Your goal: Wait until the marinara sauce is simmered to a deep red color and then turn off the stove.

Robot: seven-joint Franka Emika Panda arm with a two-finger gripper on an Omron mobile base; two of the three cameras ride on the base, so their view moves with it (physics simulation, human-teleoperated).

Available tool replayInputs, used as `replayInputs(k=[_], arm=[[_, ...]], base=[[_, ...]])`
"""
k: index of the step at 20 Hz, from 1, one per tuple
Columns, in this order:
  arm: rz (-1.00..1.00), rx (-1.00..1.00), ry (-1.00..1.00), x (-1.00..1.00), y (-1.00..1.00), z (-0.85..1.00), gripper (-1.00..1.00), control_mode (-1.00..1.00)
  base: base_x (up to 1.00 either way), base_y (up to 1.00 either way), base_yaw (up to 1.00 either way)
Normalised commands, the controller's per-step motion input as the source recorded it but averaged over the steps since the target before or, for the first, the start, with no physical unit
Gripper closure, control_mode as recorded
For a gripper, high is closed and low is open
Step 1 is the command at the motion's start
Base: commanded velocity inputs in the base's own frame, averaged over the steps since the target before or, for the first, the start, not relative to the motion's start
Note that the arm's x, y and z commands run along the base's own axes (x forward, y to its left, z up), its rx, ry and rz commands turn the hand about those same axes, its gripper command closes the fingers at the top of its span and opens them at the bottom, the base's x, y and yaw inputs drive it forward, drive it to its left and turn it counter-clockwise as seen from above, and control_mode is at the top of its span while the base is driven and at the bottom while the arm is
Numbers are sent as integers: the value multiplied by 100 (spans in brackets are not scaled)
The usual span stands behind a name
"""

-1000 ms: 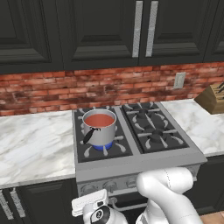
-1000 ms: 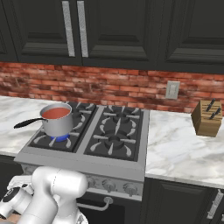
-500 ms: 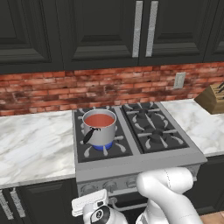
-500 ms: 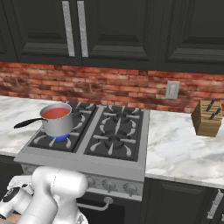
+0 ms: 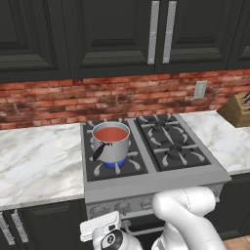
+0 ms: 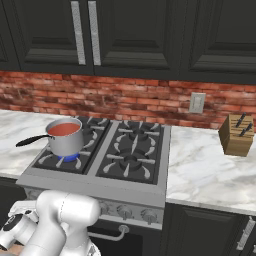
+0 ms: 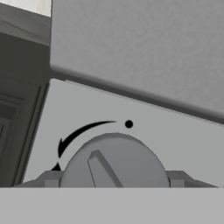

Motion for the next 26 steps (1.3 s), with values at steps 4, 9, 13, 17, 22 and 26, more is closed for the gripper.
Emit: replayInputs(k=[4, 9, 13, 17, 22, 26], arm=[[0, 0, 0, 0, 0, 0, 100, -100], [0, 0, 0, 0, 0, 0, 100, -100], [0, 0, 0, 0, 0, 0, 100, -100], [0, 0, 0, 0, 0, 0, 100, -100], [0, 0, 0, 0, 0, 0, 100, -100], [0, 0, 0, 0, 0, 0, 100, -100]], base=[[0, 0, 0], [0, 0, 0], [0, 0, 0], [0, 0, 0], [0, 0, 0], [0, 0, 0]])
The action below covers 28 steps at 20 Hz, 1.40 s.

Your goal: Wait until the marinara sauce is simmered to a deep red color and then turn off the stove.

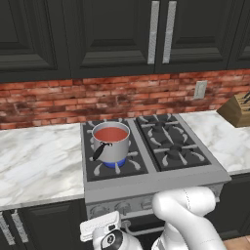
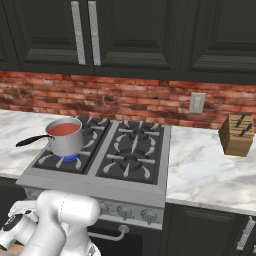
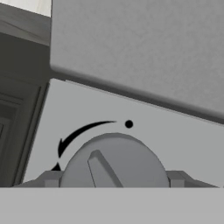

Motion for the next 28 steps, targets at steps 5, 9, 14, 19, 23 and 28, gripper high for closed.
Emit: replayInputs(k=[5, 9, 14, 19, 23, 28], arm=[[0, 0, 0, 0, 0, 0, 100, -100], [0, 0, 0, 0, 0, 0, 100, -100], [0, 0, 0, 0, 0, 0, 100, -100], [0, 0, 0, 0, 0, 0, 100, -100], [0, 0, 0, 0, 0, 0, 100, -100], [0, 0, 0, 0, 0, 0, 100, -100]], base=[[0, 0, 0], [0, 0, 0], [0, 0, 0], [0, 0, 0], [0, 0, 0], [0, 0, 0]])
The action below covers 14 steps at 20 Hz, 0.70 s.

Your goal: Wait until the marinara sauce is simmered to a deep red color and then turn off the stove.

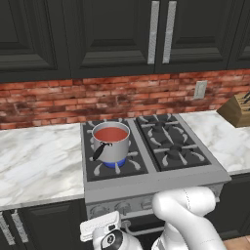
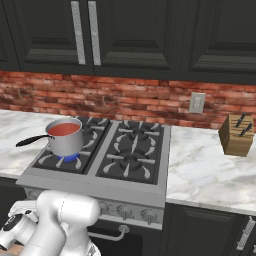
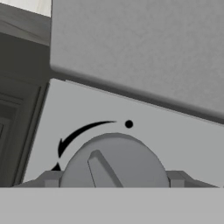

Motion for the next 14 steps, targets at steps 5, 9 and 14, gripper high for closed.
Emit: replayInputs(k=[5, 9, 14], arm=[[0, 0, 0, 0, 0, 0, 100, -100], [0, 0, 0, 0, 0, 0, 100, -100], [0, 0, 0, 0, 0, 0, 100, -100]], base=[[0, 0, 0], [0, 0, 0], [0, 0, 0]])
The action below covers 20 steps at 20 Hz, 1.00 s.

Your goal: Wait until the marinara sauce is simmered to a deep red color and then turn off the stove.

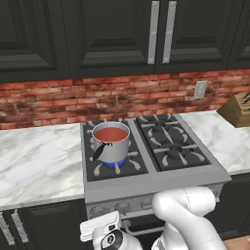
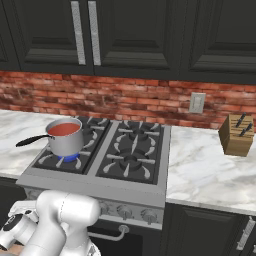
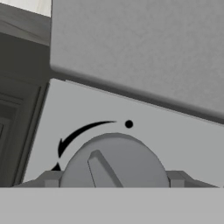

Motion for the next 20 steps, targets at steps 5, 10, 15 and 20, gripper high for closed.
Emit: replayInputs(k=[5, 10, 15, 20], arm=[[0, 0, 0, 0, 0, 0, 100, -100], [0, 0, 0, 0, 0, 0, 100, -100], [0, 0, 0, 0, 0, 0, 100, -100], [0, 0, 0, 0, 0, 0, 100, -100]], base=[[0, 0, 0], [0, 0, 0], [0, 0, 0], [0, 0, 0]])
